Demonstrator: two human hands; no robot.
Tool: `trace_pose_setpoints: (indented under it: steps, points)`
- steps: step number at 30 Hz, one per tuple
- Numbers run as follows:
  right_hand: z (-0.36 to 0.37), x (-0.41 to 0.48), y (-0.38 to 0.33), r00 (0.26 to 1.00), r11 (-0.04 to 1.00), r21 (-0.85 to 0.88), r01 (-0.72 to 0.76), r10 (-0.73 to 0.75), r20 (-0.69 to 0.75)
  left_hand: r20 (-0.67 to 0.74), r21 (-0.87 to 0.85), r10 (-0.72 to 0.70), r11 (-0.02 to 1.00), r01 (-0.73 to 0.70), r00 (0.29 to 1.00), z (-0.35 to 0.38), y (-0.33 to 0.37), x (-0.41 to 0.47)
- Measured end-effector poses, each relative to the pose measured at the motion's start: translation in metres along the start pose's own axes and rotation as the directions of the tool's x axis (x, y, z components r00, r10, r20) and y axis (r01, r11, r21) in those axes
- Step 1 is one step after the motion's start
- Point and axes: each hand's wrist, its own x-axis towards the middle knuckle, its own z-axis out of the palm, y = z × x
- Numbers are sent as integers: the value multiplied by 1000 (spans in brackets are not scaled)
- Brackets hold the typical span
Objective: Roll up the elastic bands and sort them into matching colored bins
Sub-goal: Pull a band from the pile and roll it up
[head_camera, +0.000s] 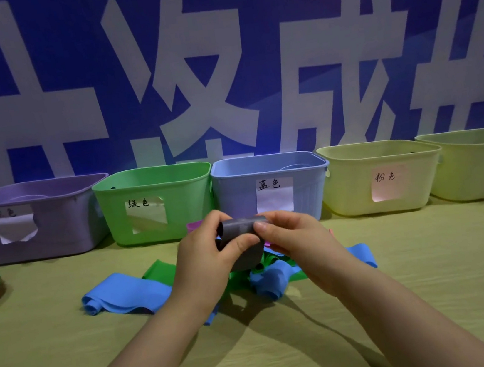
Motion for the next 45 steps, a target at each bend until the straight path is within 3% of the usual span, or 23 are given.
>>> trace_pose_setpoints:
  steps: [7,12,21,23,27,34,38,42,45]
  points:
    - [1,3,4,999,998,-56,-24,23,-29,6,14,37,999,-37,999,-1,1,-1]
    - [4,3,3,995,982,-180,-49,33,-92,67,41,154,987,-157,986,-2,1,0]
    - [5,-2,0,997,954,-292,-62,44,-70,20,-27,66,997,-66,998,-2,2,-3]
    - [6,-2,2,1000,965,-261,6,-11,-20,-17,-70,6,998,-8,1000,-2,1,-2]
    - [6,-2,2,995,995,-38,89,-87,50,-73,-101,-50,994,42,996,-4,0,2]
    - [8,2,7,991,988,-73,136,-137,-4,-6,-138,-81,987,80,997,-4,0,2]
    - [4,4,7,991,966,-233,110,-125,-51,-4,-106,-58,993,57,998,-1,2,0]
    - [1,-1,1,974,858,-486,167,-219,-52,44,-40,47,998,-45,998,0,-5,1]
    - [1,-4,-4,970,813,-553,180,-239,-34,45,-44,59,997,-57,997,1,-8,2]
